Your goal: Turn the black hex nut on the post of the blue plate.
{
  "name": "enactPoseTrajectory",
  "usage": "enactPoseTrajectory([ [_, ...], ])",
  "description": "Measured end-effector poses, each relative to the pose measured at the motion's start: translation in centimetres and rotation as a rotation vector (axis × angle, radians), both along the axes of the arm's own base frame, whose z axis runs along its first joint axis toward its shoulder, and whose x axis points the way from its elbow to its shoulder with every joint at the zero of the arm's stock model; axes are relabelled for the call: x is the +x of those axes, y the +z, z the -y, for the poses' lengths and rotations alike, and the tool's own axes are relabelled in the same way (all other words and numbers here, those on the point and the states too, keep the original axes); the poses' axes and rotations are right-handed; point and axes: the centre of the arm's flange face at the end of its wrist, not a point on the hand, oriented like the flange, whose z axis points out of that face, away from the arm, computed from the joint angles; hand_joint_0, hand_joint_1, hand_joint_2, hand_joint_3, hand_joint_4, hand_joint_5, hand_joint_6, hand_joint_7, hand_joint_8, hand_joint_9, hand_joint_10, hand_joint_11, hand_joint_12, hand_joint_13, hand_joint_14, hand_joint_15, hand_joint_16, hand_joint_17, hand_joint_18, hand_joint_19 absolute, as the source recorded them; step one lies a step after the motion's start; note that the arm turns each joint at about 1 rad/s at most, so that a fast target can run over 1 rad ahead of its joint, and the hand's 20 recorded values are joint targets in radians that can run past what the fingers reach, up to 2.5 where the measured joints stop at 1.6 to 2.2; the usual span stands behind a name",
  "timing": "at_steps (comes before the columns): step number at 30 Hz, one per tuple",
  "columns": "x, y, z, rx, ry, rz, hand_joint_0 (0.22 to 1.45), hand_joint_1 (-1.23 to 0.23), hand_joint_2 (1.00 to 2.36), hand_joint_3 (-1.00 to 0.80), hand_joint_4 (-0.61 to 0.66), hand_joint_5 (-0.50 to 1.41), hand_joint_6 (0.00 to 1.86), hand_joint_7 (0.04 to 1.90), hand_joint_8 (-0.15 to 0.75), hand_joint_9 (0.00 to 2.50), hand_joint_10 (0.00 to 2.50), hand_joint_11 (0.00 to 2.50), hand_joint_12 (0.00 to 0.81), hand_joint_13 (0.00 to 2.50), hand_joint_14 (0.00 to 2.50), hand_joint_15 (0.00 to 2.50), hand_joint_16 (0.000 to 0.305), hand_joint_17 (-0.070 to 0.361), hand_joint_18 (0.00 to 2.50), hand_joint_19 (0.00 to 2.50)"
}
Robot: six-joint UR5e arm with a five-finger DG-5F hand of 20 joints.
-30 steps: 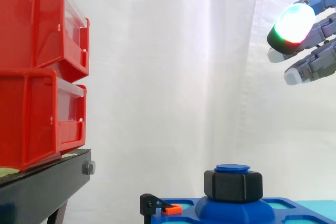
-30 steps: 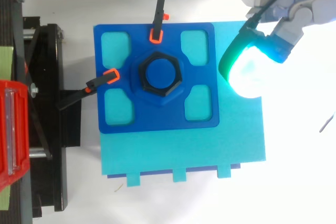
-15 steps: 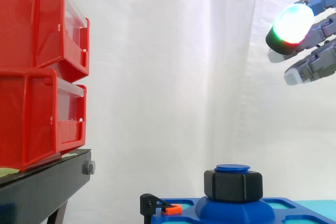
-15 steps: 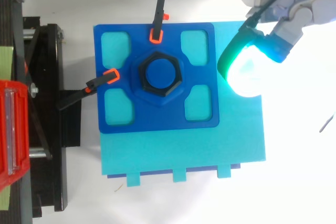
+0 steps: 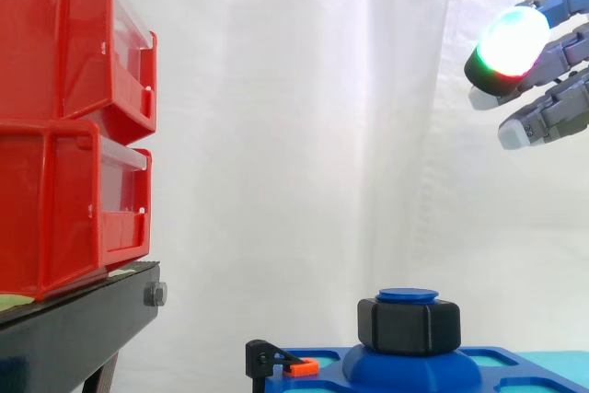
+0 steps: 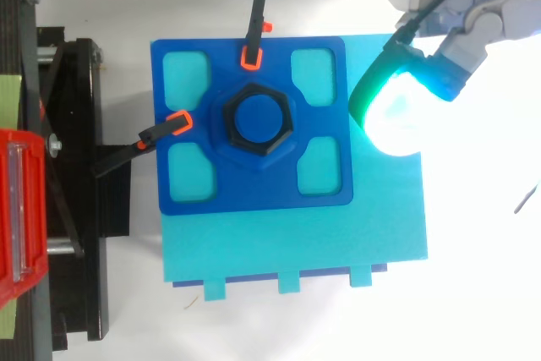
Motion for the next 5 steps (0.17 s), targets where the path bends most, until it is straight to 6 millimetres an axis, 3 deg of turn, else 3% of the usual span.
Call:
enactPoseTrajectory([
  [5,0.0,0.0,0.01,0.0,0.0,0.0,0.45,-0.52,1.0,-0.5,0.01,-0.24,0.5,0.74,0.156,0.0,0.0,0.0,0.342,0.0,0.0,0.0,0.06,0.135,0.0,0.0],
])
